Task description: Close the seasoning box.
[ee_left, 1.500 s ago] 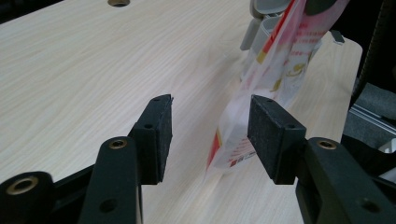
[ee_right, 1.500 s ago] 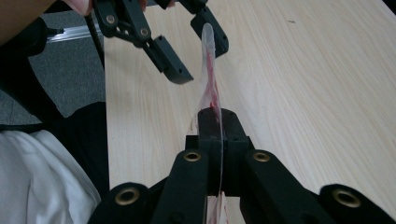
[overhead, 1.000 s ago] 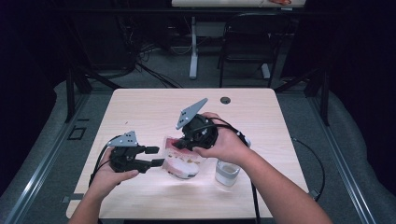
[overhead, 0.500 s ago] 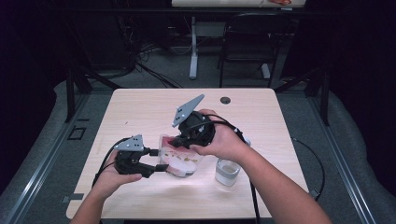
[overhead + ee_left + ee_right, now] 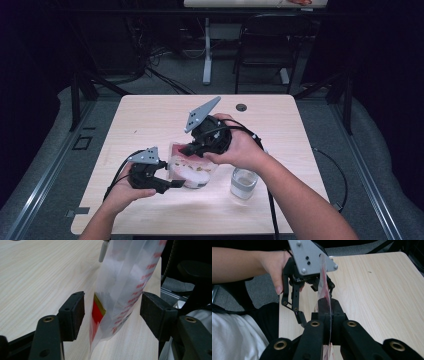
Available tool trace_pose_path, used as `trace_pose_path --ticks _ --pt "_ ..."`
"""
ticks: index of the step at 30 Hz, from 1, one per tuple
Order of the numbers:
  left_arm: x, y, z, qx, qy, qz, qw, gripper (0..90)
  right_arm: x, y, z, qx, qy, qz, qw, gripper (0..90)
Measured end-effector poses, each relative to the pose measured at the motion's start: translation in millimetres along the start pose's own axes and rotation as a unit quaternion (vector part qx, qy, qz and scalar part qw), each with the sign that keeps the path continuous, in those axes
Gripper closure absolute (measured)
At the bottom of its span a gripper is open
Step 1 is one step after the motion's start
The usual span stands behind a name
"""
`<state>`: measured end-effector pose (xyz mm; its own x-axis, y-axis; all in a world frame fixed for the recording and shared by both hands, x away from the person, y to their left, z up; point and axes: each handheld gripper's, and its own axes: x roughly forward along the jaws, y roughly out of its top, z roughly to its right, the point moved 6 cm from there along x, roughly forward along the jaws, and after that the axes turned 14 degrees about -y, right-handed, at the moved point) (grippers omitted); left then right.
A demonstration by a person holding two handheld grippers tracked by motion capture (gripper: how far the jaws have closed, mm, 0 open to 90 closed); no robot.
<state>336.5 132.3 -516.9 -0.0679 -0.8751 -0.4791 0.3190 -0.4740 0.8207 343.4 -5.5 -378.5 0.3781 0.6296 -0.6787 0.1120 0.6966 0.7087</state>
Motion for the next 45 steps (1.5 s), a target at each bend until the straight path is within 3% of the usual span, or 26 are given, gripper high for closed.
trace_pose_path --ticks 18,21,25,35,45 --pt "16.0 -5.8 -2.2 0.004 -0.011 -0.014 0.9998 34.1 -6.9 9.1 -2.0 -0.005 0.004 0.011 0.9999 89.9" --pt "17.6 -8.3 -3.4 0.004 -0.014 -0.011 0.9998 42.5 -7.7 8.5 -1.5 -0.006 0.003 0.013 0.9999 89.9" --pt "18.1 -10.1 -3.8 0.005 -0.015 -0.014 0.9998 47.4 -7.2 4.9 -0.1 -0.002 0.004 0.012 0.9999 89.8" --pt "17.3 -8.7 -0.6 -0.001 -0.018 -0.016 0.9997 55.5 -10.6 0.6 2.2 0.006 0.007 0.017 0.9998 89.7" --pt "20.5 -7.6 3.8 -0.012 -0.017 -0.048 0.9986 57.6 -15.0 -13.7 6.5 0.022 0.006 0.018 0.9996 89.2"
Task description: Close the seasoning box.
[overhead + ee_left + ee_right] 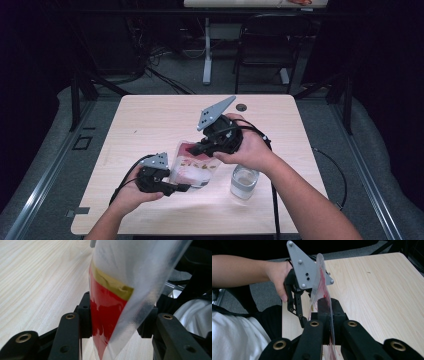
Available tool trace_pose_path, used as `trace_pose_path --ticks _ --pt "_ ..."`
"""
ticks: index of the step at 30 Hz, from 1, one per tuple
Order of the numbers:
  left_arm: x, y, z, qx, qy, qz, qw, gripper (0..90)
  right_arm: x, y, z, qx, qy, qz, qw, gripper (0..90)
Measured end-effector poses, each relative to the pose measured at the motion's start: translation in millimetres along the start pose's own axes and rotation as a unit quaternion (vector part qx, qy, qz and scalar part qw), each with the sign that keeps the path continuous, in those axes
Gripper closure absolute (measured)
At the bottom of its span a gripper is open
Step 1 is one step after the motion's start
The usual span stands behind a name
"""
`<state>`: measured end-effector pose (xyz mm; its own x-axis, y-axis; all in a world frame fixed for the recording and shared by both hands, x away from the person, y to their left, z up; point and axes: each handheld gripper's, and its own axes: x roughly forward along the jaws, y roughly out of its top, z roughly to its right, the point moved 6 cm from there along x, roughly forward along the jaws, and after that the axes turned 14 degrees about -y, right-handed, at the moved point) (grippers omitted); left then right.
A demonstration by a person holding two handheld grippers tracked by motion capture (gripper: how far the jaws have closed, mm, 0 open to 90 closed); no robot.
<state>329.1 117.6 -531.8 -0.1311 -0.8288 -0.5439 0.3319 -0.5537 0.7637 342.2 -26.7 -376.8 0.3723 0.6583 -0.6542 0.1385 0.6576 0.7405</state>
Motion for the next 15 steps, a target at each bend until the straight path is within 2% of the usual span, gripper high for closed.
trace_pose_path --ticks 7,15 --pt "1.1 -0.2 1.0 -0.003 0.014 -0.024 0.9996 58.5 -3.8 -11.4 2.8 0.009 -0.010 -0.005 0.9999 88.5" --pt "-0.3 -1.0 2.3 -0.007 0.017 -0.044 0.9988 59.3 -7.2 -26.8 5.1 0.025 -0.015 -0.001 0.9996 88.9"
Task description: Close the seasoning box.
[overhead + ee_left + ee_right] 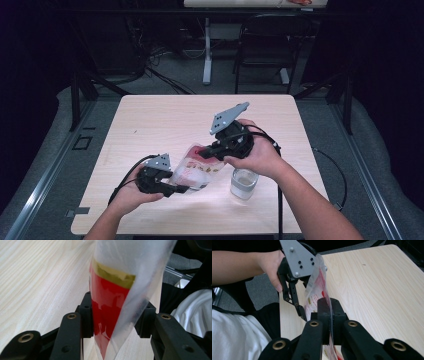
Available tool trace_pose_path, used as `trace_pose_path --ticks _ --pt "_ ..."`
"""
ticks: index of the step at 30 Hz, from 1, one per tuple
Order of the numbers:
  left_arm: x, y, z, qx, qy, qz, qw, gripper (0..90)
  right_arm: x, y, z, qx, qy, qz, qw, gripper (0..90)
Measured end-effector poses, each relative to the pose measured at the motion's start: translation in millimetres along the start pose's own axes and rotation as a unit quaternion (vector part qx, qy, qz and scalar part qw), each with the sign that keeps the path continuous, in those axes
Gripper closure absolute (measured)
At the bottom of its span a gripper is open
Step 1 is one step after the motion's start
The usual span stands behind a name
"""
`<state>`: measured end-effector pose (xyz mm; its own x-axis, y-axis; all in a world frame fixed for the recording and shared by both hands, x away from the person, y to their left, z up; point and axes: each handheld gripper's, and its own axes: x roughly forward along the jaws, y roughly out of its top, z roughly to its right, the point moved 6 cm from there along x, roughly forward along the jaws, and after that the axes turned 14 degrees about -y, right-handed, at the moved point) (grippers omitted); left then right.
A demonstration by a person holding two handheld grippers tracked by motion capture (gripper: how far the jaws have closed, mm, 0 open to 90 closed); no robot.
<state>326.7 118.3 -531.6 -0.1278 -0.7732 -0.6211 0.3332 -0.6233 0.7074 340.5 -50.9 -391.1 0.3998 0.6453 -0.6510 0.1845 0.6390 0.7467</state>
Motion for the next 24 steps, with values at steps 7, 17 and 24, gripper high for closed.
trace_pose_path --ticks 7,17,24 --pt "-1.7 -1.2 0.5 -0.006 -0.002 -0.011 0.9999 60.0 -1.8 -12.7 3.7 0.016 -0.002 0.003 0.9999 89.0" --pt "-6.8 -1.8 0.9 -0.006 -0.002 -0.012 0.9999 61.1 -3.5 -31.9 9.9 0.044 -0.004 0.011 0.9990 89.3" --pt "-13.1 -1.3 1.0 -0.007 0.004 -0.012 0.9999 61.9 -4.4 -42.9 14.1 0.062 -0.004 0.023 0.9978 89.3"
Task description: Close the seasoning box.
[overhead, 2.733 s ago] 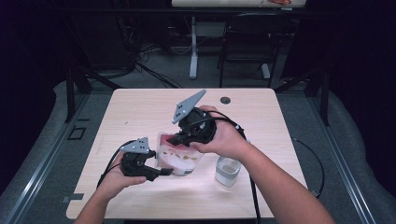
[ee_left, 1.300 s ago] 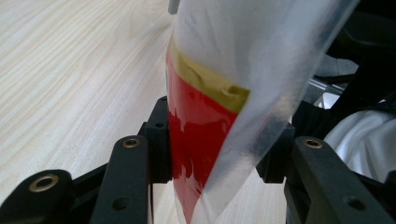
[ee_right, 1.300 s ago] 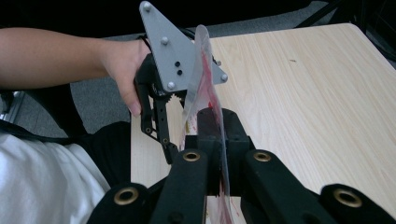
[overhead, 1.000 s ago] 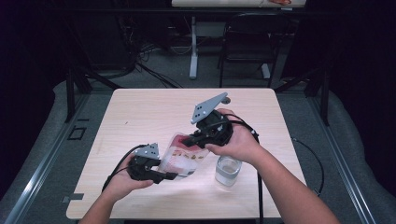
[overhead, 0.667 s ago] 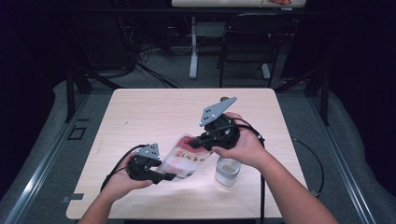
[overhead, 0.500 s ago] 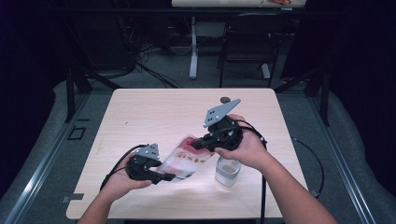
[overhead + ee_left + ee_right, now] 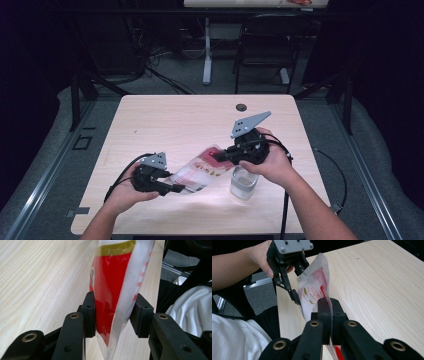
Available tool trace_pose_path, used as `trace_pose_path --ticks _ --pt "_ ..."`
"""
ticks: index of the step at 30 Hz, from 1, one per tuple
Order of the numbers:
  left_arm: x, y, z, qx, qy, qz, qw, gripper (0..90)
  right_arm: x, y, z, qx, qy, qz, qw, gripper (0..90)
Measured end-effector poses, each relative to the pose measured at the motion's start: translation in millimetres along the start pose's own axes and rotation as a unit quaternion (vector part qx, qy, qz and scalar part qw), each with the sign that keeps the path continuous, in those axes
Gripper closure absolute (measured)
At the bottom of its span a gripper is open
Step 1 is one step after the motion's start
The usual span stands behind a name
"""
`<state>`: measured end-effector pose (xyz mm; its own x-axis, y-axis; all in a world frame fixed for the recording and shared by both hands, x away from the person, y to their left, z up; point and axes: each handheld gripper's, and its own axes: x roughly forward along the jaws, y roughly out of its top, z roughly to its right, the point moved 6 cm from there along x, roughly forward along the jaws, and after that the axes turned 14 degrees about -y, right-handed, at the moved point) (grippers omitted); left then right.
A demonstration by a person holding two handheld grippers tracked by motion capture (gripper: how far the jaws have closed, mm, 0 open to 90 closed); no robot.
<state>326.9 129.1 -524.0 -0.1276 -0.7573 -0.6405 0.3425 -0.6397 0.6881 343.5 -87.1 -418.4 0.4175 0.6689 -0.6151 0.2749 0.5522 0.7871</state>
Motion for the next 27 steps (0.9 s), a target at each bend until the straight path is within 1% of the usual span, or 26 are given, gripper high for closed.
trace_pose_path --ticks 3,5,6,7,9,14,17,27 --pt "-1.6 0.3 0.6 -0.001 -0.009 0.007 0.9999 62.2 -0.2 -4.5 2.3 0.008 0.000 0.005 1.0000 89.3" --pt "-3.9 0.3 0.8 -0.001 -0.008 0.006 0.9999 62.4 0.0 -8.7 4.2 0.016 0.001 0.009 0.9998 89.3" --pt "-5.0 0.1 0.5 -0.001 0.001 0.004 1.0000 62.5 0.1 -9.6 4.6 0.017 0.001 0.010 0.9998 89.3" --pt "-5.1 0.4 0.8 -0.001 -0.009 0.010 0.9999 62.5 0.1 -11.3 5.4 0.018 0.000 0.008 0.9998 89.3" --pt "-7.3 0.4 0.7 -0.001 -0.008 0.008 0.9999 62.7 0.5 -13.9 6.3 0.025 0.000 0.012 0.9996 89.3" --pt "-9.9 0.4 0.9 -0.003 -0.008 0.009 0.9999 63.1 1.4 -20.7 8.7 0.032 0.000 0.012 0.9994 89.3" --pt "-10.7 0.9 0.9 -0.004 -0.007 0.014 0.9999 63.4 1.7 -24.6 10.2 0.036 -0.001 0.010 0.9993 89.3" --pt "-14.4 1.2 1.1 -0.004 0.001 0.010 0.9999 64.0 4.5 -36.0 12.8 0.044 -0.005 0.008 0.9990 89.2"
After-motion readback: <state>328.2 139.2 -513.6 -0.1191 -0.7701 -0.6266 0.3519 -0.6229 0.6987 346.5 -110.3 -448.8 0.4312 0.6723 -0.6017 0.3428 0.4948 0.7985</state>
